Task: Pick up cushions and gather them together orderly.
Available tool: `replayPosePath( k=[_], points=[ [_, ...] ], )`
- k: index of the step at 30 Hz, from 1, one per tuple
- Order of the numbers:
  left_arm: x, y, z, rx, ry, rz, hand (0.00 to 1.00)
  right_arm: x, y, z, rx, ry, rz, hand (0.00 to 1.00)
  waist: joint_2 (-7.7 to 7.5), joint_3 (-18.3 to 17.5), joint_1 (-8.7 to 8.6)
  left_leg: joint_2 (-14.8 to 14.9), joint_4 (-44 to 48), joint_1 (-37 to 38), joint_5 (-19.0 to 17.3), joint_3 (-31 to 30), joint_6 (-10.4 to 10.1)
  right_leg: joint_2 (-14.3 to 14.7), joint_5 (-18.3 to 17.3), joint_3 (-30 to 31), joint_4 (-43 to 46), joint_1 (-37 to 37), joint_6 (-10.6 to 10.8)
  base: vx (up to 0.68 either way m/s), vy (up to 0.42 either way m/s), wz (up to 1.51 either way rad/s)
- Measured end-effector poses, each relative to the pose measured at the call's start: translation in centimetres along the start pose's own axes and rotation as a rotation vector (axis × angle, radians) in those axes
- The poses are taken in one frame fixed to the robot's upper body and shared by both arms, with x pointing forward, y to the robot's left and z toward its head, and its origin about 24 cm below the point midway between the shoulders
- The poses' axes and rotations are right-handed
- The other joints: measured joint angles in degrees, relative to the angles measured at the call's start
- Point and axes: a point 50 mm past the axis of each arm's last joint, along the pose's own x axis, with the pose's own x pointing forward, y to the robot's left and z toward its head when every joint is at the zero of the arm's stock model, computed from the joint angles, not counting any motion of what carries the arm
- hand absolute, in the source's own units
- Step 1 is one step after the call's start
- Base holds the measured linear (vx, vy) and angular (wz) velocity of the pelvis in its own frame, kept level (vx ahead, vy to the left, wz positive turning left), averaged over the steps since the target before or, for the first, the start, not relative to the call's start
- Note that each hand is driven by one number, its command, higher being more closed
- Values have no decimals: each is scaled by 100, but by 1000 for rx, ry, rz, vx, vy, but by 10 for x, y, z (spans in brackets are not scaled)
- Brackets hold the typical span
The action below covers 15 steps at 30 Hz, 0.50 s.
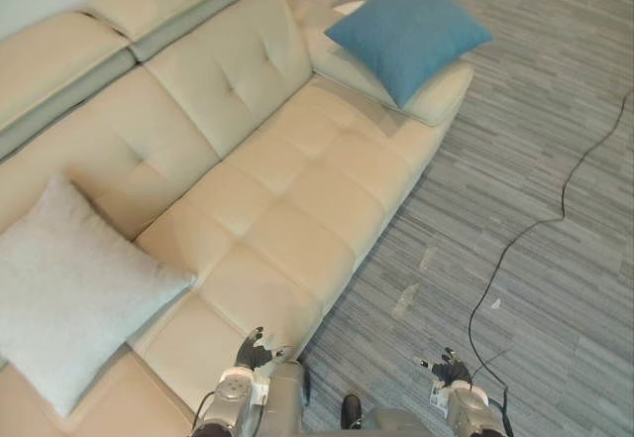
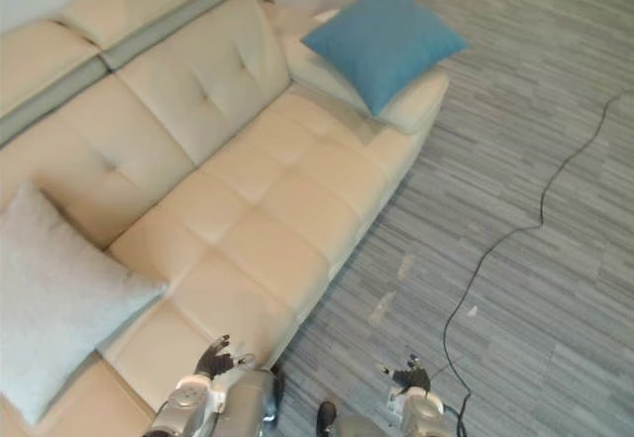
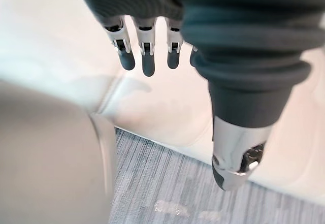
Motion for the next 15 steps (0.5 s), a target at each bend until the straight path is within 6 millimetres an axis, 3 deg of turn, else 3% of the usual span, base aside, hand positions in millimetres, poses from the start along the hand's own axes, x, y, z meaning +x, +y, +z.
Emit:
replayPosePath(
  k=[2,4,6,8,11,13,14,15],
  points=[
    [-1,0,-2,-12,3,3,0,-1,-2,-2,-13,1,-8,0,-19,-3,132,-41,-225,625,-157,265,122,-154,-245,75,1180,-127,476,284,89,-43],
    [-2,1,-3,-18,6,5,0,-2,-1,-4,-14,0,0,0,-30,-134,90,-31,-462,925,-270,264,193,-350,-263,-228,2485,-644,1087,195,22,-9],
    [-2,5,-6,-5,17,12,0,-2,0,-4,-13,-1,4,0,-59,-174,91,9,-620,1125,-272,285,193,-956,-411,-920,3177,-1028,874,168,-34,4],
    [-4,8,-10,1,33,18,0,-2,-1,-2,-15,-5,2,0,-23,-193,88,193,-695,1235,-285,323,163,-1388,-444,-1245,2986,-1160,816,138,-79,-2],
    [-8,17,-22,14,68,44,0,-1,1,0,-14,-8,5,0,39,-233,108,684,-698,1377,-478,460,-183,-1849,-327,-1386,2211,-1342,971,162,-240,-32],
    [-9,19,-26,18,84,53,0,-1,-1,-3,-14,-1,-1,0,13,-306,106,897,-686,1444,-567,529,-430,-2106,16,-1514,1626,-1442,1019,143,-351,-35],
    [-10,21,-29,23,91,62,0,-2,-1,-8,-16,17,-1,0,-87,-390,89,988,-667,1509,-645,557,-610,-2191,439,-1513,1200,-1419,1093,129,-342,-25],
    [-10,23,-29,25,92,65,0,-2,-1,-9,-17,24,-1,0,-129,-417,79,1007,-662,1526,-672,554,-660,-2200,590,-1511,1117,-1419,1199,191,-500,-21]
  ],
)
